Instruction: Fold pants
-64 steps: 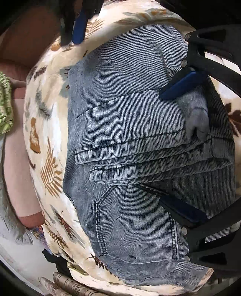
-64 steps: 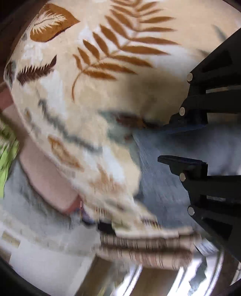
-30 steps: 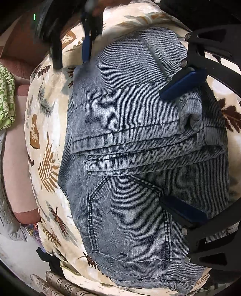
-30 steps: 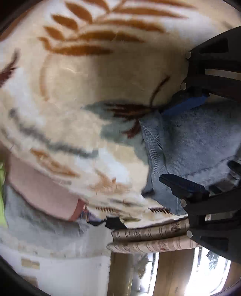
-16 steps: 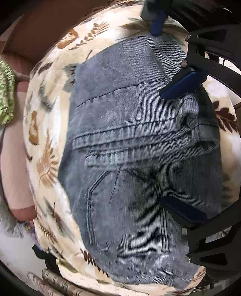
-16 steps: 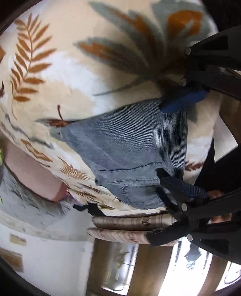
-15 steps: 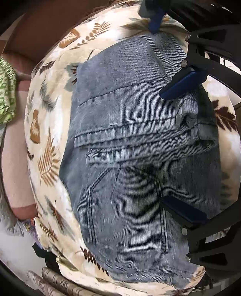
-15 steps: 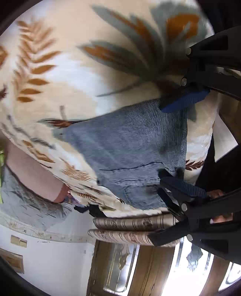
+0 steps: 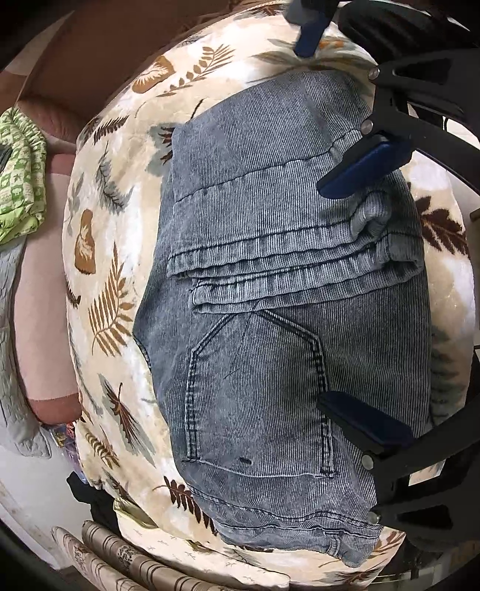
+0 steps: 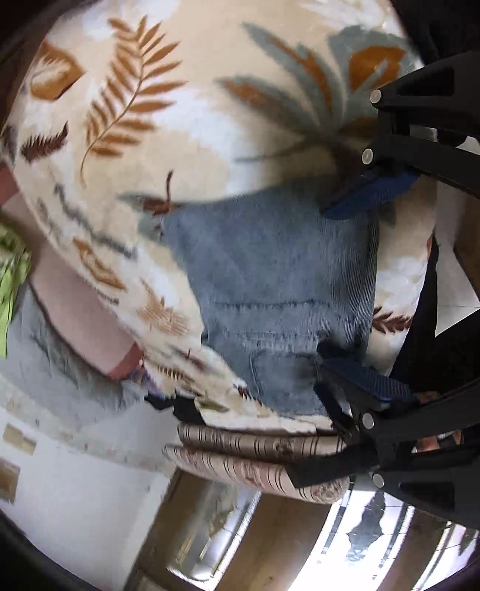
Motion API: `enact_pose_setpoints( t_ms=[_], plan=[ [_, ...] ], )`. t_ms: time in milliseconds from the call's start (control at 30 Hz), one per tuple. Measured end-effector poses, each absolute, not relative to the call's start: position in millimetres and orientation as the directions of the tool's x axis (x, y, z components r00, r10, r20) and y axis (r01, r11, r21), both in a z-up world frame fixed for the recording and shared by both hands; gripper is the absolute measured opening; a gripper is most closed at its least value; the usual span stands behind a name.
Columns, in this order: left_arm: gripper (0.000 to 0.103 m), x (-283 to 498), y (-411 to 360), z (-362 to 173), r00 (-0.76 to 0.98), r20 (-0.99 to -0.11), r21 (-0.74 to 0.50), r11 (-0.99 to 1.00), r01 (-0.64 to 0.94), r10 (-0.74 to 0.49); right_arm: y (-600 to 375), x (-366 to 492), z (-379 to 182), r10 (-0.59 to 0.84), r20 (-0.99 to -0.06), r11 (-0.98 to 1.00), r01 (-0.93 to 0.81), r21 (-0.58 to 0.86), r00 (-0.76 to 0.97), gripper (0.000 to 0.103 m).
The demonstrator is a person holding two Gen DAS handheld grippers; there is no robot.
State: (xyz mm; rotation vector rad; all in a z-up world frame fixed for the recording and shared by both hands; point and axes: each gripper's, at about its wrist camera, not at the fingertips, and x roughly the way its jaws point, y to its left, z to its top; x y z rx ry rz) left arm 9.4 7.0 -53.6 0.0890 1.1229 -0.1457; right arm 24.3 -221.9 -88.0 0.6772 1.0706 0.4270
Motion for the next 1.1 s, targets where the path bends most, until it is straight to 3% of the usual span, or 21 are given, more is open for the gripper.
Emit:
enact_pose_setpoints(
  t_ms=[67, 433, 500, 633, 700, 900, 967, 1033, 1100],
  plan=[
    [0.103, 9.3, 8.1, -52.5, 0.428, -0.901, 0.001, 0.987, 0.162, -0.069, -221.0, 30.7, -121.5, 0.573, -0.744, 0.768, 0.092, 0.634, 0.345, 0.082],
    [0.103, 11.5, 16.7, -50.8, 0.434, -0.899, 0.006, 0.989, 0.146, -0.058, -213.3, 76.7, -62.8, 0.58, -0.695, 0.769, -0.004, 0.64, 0.425, 0.081],
    [0.103, 10.8, 20.5, -49.0, 0.44, -0.897, 0.011, 0.99, 0.14, -0.052, -213.1, 96.9, -71.2, 0.623, -0.663, 0.727, 0.006, 0.686, 0.415, 0.081],
    [0.103, 9.8, 31.5, -44.9, 0.446, -0.894, 0.015, 0.992, 0.122, -0.041, -212.2, 140.4, -125.0, 0.586, -0.732, 0.744, 0.127, 0.656, 0.347, 0.082],
    [0.103, 9.0, 38.6, -43.3, 0.453, -0.891, 0.022, 0.993, 0.114, -0.032, -217.8, 139.4, -117.8, 0.599, -0.708, 0.713, 0.153, 0.684, 0.374, 0.082],
    [0.103, 17.9, 53.2, -50.3, 0.43, -0.902, -0.012, 0.998, 0.056, -0.035, -201.4, 87.2, -73.4, 0.641, -0.666, 0.719, 0.007, 0.695, 0.381, 0.082],
    [0.103, 18.4, 51.8, -50.1, 0.433, -0.901, -0.016, 0.998, 0.055, -0.038, -189.6, 64.8, -81.0, 0.661, -0.665, 0.719, -0.041, 0.694, 0.348, 0.084],
    [0.103, 19.2, 48.9, -49.8, 0.43, -0.902, -0.021, 0.998, 0.06, -0.045, -179.0, 56.6, -113.1, 0.61, -0.74, 0.777, -0.027, 0.629, 0.283, 0.086],
    [0.103, 16.9, 46.8, -47.4, 0.434, -0.9, -0.018, 0.998, 0.066, -0.045, -181.1, 51.7, -115.1, 0.611, -0.721, 0.769, -0.031, 0.638, 0.327, 0.086]
  ],
)
